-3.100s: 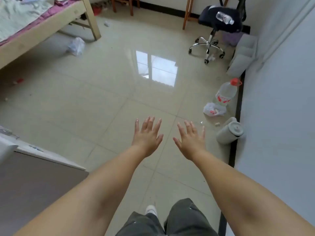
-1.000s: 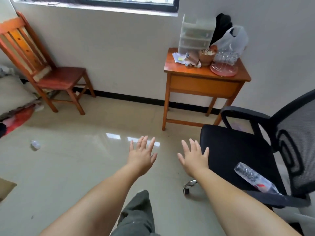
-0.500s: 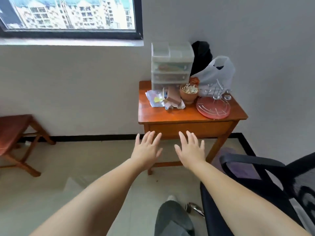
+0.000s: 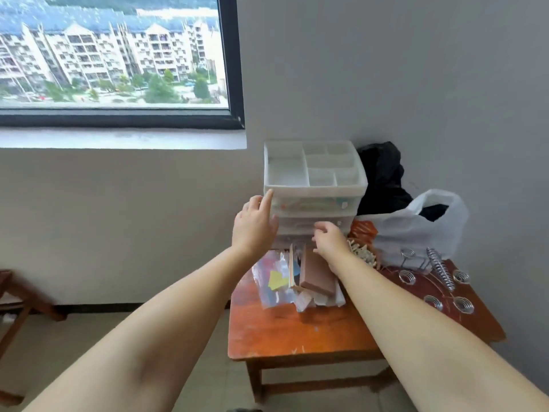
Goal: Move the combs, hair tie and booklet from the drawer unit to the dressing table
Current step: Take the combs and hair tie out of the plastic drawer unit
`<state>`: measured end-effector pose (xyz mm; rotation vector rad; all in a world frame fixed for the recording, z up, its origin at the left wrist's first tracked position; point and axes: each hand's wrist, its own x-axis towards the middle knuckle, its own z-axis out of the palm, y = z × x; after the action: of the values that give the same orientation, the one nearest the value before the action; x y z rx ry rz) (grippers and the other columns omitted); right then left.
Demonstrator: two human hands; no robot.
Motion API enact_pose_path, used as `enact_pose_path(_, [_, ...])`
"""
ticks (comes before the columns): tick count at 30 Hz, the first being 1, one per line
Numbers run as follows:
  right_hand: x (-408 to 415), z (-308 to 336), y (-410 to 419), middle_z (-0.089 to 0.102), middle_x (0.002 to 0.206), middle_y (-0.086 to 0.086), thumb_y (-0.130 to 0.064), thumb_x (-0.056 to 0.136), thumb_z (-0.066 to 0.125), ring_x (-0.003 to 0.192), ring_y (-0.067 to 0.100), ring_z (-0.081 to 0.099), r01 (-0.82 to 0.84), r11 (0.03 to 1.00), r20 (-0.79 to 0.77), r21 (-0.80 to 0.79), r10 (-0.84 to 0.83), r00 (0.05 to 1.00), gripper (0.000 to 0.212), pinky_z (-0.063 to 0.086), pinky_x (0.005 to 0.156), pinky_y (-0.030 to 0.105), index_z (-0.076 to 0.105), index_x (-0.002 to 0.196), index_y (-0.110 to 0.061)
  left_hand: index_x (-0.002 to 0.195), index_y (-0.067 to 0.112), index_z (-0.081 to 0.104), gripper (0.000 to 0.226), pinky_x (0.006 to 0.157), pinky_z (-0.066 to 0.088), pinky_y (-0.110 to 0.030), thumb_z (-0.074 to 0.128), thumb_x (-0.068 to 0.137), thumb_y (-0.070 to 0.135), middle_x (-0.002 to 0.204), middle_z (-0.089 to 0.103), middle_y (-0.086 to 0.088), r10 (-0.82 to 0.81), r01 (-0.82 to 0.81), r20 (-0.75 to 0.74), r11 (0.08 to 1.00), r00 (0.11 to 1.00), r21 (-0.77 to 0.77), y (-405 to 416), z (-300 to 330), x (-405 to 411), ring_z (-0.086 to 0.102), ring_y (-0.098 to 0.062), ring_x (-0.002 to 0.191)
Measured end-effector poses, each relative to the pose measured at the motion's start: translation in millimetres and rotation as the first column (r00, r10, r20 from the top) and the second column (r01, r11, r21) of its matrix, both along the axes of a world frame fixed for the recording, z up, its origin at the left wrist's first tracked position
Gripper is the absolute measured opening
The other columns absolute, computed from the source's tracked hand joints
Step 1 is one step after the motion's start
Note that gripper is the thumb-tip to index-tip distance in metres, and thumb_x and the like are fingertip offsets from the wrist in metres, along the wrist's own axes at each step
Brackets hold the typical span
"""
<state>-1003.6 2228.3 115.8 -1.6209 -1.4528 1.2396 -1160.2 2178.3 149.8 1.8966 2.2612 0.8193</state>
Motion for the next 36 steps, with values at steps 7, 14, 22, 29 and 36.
enact_pose_path(7, [-34.5, 12.1, 58.5, 0.06, 0.076, 0.006, -0.002, 0.087, 0.037, 0.064, 0.016, 0.055, 0.211, 0.839, -0.616, -0.502, -0.518, 0.593, 0.019, 0.048, 0.054, 0.027, 0.053, 0.08, -0.01, 0.109, 0.02, 0.061, 0.025, 0.087, 0.049, -0.04, 0.043, 0.093, 0.026, 0.131, 0.046, -0.008, -0.095, 0.098, 0.188, 0.995, 0.978, -0.01, 68.4, 4.6, -32.1, 0.052, -0.032, 0.109])
enact_pose_path(14, [-36.8, 12.0, 44.3, 0.054, 0.057, 0.005, 0.008, 0.078, 0.029, 0.048, 0.012, 0.053, 0.228, 0.814, -0.66, -0.534, -0.57, 0.49, 0.026, 0.038, 0.05, 0.024, 0.049, 0.07, -0.007, 0.113, 0.021, 0.063, 0.026, 0.083, 0.045, -0.028, 0.047, 0.094, 0.027, 0.126, 0.051, -0.004, -0.14, 0.123, 0.296, 0.99, 0.945, 0.073, 74.0, -7.3, -35.7, 0.059, -0.026, 0.101])
enact_pose_path(22, [-19.1, -1.1, -16.1, 0.054, 0.072, 0.005, 0.008, 0.08, 0.03, 0.059, 0.013, 0.052, 0.33, 0.797, -0.593, -0.506, -0.599, 0.538, 0.028, 0.042, 0.051, 0.023, 0.053, 0.077, -0.008, 0.118, 0.016, 0.062, 0.028, 0.086, 0.038, -0.018, 0.046, 0.095, 0.021, 0.128, 0.05, -0.007, -0.123, 0.09, 0.449, 0.991, 0.885, 0.096, 71.8, -4.8, -28.3, 0.052, -0.019, 0.111])
enact_pose_path(29, [-3.4, -5.7, -44.1, 0.059, 0.079, 0.006, 0.002, 0.087, 0.033, 0.066, 0.016, 0.058, 0.27, 0.786, -0.568, -0.556, -0.597, 0.567, 0.024, 0.045, 0.054, 0.025, 0.055, 0.086, -0.008, 0.132, 0.02, 0.05, 0.038, 0.094, 0.031, -0.013, 0.041, 0.096, 0.015, 0.14, 0.042, -0.007, -0.105, 0.106, 0.514, 0.994, 0.851, 0.027, 62.3, 0.6, -26.0, 0.042, -0.019, 0.128])
enact_pose_path(36, [32.1, 19.2, -48.3, 0.065, 0.075, 0.005, -0.01, 0.093, 0.043, 0.058, 0.012, 0.061, -0.126, 0.87, -0.302, -0.477, -0.027, 0.953, 0.021, 0.044, 0.048, 0.021, 0.063, 0.089, -0.008, 0.111, 0.009, 0.058, 0.024, 0.095, 0.039, -0.033, 0.051, 0.089, 0.016, 0.115, 0.059, -0.011, -0.171, 0.174, -0.032, 0.958, 0.985, 0.23, 27.1, 1.1, 0.8, 0.052, -0.028, 0.108])
